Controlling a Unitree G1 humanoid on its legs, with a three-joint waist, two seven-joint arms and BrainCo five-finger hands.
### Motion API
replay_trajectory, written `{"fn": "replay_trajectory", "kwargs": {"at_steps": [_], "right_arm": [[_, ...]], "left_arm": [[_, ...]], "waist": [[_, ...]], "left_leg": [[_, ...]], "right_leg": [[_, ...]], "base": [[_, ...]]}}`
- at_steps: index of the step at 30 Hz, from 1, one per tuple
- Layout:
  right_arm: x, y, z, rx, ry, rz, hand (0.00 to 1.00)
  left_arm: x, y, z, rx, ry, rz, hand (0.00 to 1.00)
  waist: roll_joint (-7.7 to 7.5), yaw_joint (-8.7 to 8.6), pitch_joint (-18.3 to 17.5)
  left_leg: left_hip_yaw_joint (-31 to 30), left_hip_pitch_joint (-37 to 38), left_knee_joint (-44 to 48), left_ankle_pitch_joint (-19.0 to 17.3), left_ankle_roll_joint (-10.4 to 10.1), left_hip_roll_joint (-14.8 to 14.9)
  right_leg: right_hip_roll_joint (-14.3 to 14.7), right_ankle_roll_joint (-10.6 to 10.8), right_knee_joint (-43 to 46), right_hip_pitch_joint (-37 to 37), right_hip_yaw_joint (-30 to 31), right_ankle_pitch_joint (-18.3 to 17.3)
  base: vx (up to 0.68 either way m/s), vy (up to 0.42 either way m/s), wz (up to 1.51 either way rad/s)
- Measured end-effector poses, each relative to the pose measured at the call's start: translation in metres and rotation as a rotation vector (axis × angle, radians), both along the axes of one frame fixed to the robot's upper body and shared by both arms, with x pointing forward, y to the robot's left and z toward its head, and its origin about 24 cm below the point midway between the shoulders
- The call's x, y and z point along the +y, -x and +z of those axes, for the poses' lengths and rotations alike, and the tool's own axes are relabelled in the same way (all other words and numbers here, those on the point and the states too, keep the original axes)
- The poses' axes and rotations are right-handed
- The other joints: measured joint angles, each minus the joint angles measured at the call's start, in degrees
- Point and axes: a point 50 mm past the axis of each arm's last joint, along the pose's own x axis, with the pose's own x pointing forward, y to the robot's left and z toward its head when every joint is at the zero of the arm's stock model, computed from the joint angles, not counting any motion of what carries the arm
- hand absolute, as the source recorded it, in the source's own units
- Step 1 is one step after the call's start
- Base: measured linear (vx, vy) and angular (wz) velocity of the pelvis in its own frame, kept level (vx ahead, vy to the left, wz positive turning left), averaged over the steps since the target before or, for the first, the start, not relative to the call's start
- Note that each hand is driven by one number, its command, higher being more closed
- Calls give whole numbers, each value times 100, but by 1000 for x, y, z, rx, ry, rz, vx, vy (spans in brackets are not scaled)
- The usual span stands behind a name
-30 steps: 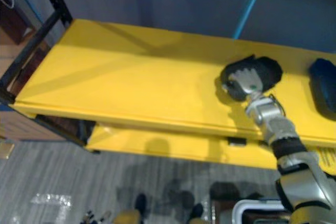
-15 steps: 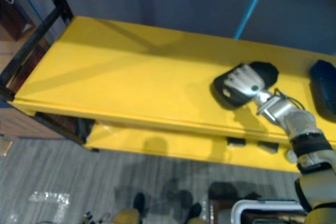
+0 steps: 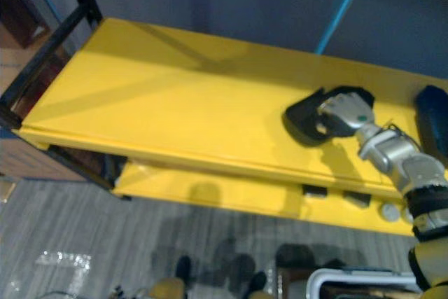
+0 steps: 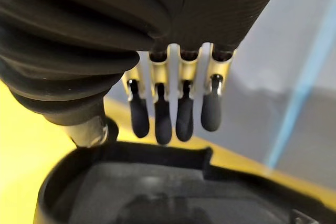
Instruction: Walk over and take plastic housings, then place them on the shelf
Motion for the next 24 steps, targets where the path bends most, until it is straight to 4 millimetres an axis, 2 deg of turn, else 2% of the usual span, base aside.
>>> {"fn": "replay_trajectory", "kwargs": {"at_steps": [4,7,11,14,16,17,18,20,24], "right_arm": [[-9,9,-11,60,-13,-40,0],[-15,15,-22,115,-88,-72,0],[-17,18,-22,91,-171,-93,0],[6,19,-9,-9,-332,-43,0],[41,28,-4,-39,-485,55,0],[48,31,-6,-31,-516,72,0],[55,34,-8,-22,-549,88,0],[85,52,-24,8,-632,145,0],[111,68,-51,103,-655,168,0]], "left_arm": [[1,0,0,1,0,0,0],[1,-2,1,-6,0,-3,0],[1,-6,4,-25,-1,-6,0],[0,-4,3,-18,-1,-4,0],[0,-3,3,-19,-1,0,0],[0,-3,3,-19,0,2,0],[0,-2,3,-19,-1,3,0],[0,-2,4,-27,-6,8,0],[1,0,3,-23,-12,17,0]], "waist": [[-13,-30,-9],[-15,-49,-13],[-17,-48,-25],[-24,-168,-88],[-43,-202,-195],[-53,-203,-220],[-60,-203,-253],[-80,-243,-359],[-79,-348,-488]], "left_leg": [[35,12,-22,0,0,0],[34,-9,-24,9,8,1],[33,-19,-23,14,8,1],[52,-24,-13,13,8,5],[146,-19,2,10,5,23],[176,-16,0,4,3,30],[202,-16,0,-9,0,40],[289,-8,-23,-27,0,68],[439,84,-24,-56,-2,84]], "right_leg": [[0,-1,0,-11,54,2],[0,-1,0,-27,57,1],[0,-1,2,-35,58,2],[4,-2,3,-52,74,3],[21,-13,3,-105,163,12],[24,-15,5,-116,192,12],[30,-16,17,-140,221,10],[42,-57,93,-210,302,-19],[52,-83,157,-209,460,-50]], "base": [[-7,3,-4],[0,0,0],[0,0,0],[6,-1,-2],[15,-4,-17],[5,-3,-18],[-1,-2,-14],[-9,1,-17],[-36,5,-21]]}}
